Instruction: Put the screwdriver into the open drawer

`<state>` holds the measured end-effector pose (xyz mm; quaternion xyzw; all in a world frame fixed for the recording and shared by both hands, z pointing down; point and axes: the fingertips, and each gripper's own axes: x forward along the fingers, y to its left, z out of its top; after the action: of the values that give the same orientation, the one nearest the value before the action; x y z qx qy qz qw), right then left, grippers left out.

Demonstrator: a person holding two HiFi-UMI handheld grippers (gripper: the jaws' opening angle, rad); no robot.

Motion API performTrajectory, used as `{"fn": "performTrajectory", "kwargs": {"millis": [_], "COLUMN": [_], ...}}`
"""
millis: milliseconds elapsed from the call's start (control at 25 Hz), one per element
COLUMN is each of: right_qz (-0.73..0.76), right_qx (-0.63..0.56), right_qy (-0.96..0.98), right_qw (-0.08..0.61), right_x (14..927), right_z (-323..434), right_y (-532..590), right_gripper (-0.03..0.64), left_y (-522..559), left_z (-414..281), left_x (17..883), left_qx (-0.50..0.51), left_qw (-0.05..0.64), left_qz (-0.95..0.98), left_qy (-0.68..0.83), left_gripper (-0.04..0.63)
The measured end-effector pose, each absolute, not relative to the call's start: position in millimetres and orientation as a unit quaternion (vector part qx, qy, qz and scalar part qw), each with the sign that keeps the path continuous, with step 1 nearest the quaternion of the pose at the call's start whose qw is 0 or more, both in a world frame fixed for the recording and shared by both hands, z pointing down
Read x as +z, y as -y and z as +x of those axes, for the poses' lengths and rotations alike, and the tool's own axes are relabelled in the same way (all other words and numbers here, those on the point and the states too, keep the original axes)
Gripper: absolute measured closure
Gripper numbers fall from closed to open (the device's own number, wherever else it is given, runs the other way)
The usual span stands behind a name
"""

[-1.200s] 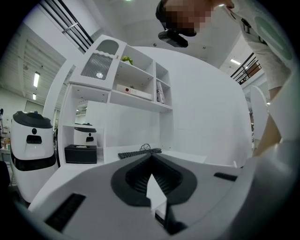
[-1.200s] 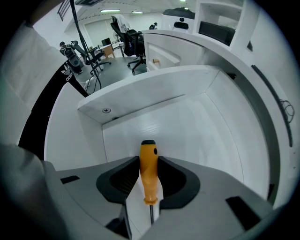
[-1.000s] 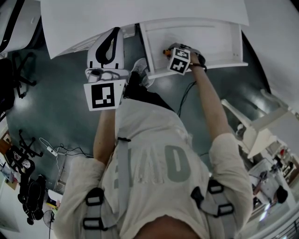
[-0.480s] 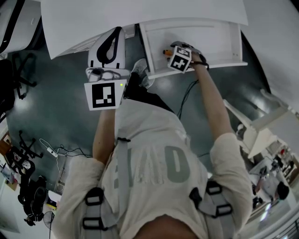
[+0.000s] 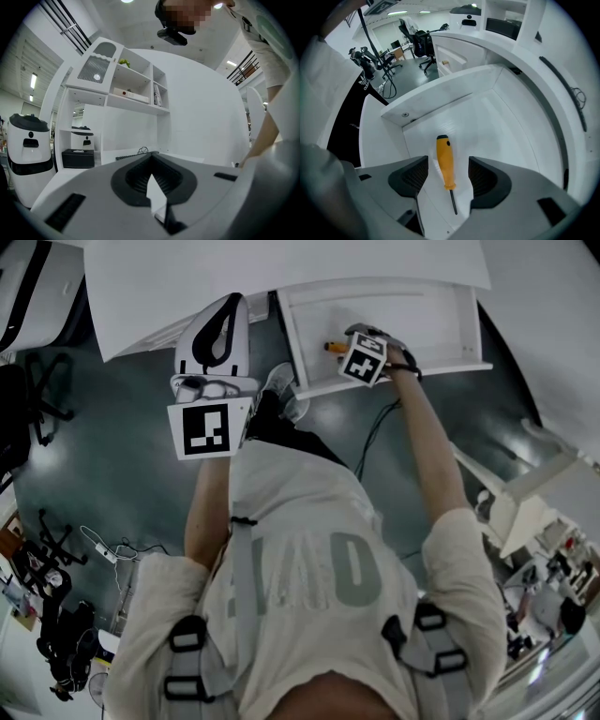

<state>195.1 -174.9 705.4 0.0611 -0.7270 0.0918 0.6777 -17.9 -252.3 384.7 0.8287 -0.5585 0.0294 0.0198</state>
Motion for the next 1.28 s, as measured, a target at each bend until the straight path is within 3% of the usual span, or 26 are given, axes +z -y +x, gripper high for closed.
{"fn": "performTrajectory", "kwargs": {"millis": [280,480,640,840,1280], "right_qz": [0.109,0.188,0.271,0.36,0.54], "right_qx": [0.096,0.089,0.048,0.029,0.016], "right_qy": [0.736,0.762,0.784,0.813,0.831], "right_qw": [0.661,0.614,0.557,0.457,0.135], "right_x": [665.1,614.2,558.8,481.9,338.3], "right_z": [191.5,189.9,188.8,183.8,190.5], "right_y": [197.7,233.1,267.1,287.0,267.8], "right_gripper": [0.365,0.376,0.49,0.508,0.586], "left_y": [258.7,264.9,263.6,258.5,243.9], "left_z": [-7.8,13.0,28.2,42.9,56.1], "left_x": [363.1,340.5,320.5,297.5,268.0], "left_qx": [0.011,-0.005,-0.013,-0.022,-0.033], "left_qw": [0.001,-0.019,-0.039,-0.067,-0.096], "left_qz": [0.838,0.848,0.858,0.865,0.876], "left_qy": [0.545,0.529,0.512,0.497,0.472], "left_gripper": [0.591,0.591,0.591,0.591,0.591]}}
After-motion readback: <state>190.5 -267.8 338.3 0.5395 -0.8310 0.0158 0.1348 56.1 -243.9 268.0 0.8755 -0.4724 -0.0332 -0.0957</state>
